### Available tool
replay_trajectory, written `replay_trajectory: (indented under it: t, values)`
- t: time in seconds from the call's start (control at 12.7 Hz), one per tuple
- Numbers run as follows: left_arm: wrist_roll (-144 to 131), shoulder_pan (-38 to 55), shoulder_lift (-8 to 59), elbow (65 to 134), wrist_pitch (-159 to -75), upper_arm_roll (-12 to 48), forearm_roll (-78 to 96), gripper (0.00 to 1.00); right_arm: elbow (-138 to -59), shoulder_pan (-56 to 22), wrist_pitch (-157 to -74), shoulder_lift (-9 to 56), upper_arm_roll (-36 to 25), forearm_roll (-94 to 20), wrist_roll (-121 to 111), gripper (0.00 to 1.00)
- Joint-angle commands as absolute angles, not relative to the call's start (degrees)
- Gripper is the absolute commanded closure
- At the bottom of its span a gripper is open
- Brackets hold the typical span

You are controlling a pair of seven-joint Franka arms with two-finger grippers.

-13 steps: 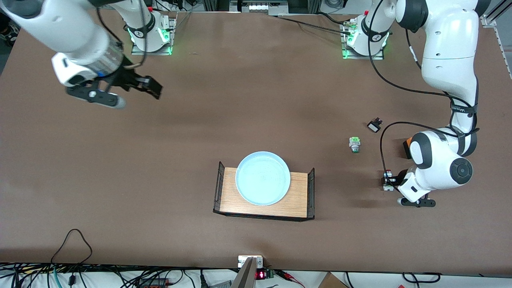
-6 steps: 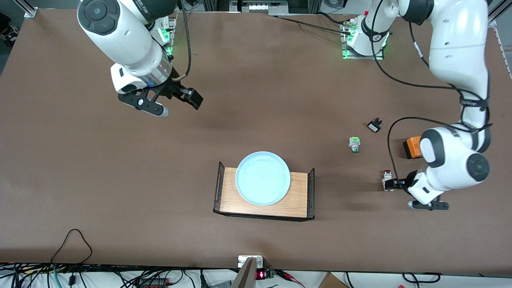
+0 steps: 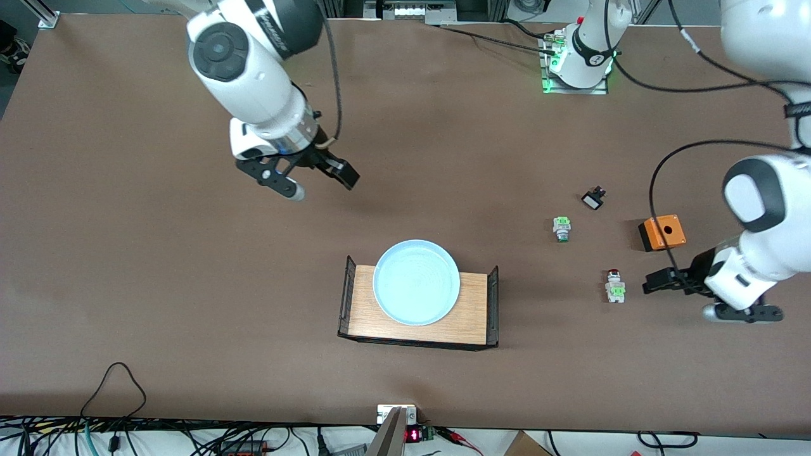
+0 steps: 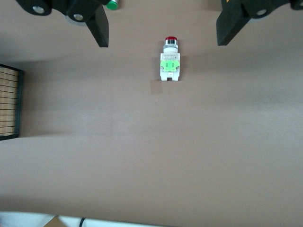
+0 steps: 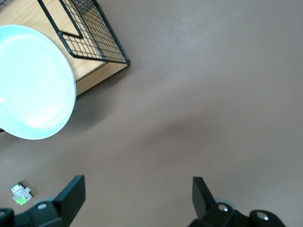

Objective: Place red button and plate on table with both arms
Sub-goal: 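Set the switch on the table while the right gripper reaches forward, then move the right gripper to the plate rim while the left gripper withdraws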

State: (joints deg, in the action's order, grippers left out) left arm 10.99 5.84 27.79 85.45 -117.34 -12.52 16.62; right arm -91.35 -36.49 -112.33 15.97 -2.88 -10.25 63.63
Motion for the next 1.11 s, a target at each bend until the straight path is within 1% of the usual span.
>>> replay_trajectory:
  t: [0.0, 0.16, 0.39, 0.63, 0.71, 0.95, 1.03]
  values:
    - [9.9, 5.7, 21.4, 87.1, -111.2, -12.3, 9.4, 0.00, -89.8, -38.2, -116.4, 18.6, -3.6, -10.5, 69.4, 0.00]
    - [9.8, 5.8, 17.7, 87.0, -105.9, -12.2, 7.3, 0.00, -86.9, -38.2, -118.6, 22.2, -3.6, -10.5, 73.3, 0.00]
    - [9.4, 5.8, 13.3, 87.0, -102.8, -11.8, 2.1, 0.00, -80.4, -38.1, -119.3, 28.2, -4.0, -10.5, 74.0, 0.00]
    - [5.3, 5.6, 9.4, 86.6, -97.0, -10.7, 1.7, 0.00, -78.7, -37.6, -125.0, 31.3, -4.1, -10.6, 76.6, 0.00]
    - [3.4, 4.9, 7.9, 86.6, -95.6, -9.2, 1.6, 0.00, -78.7, -37.7, -126.0, 32.2, -4.1, -10.6, 77.7, 0.00]
    - [0.5, -1.6, 3.4, 87.4, -93.2, -1.3, 1.5, 0.00, -78.7, -38.0, -130.4, 34.5, -4.1, -10.7, 79.5, 0.00]
    - [0.4, -2.5, 2.3, 88.1, -92.9, 0.1, 1.5, 0.00, -78.7, -38.1, -131.6, 35.5, -4.1, -10.7, 79.7, 0.00]
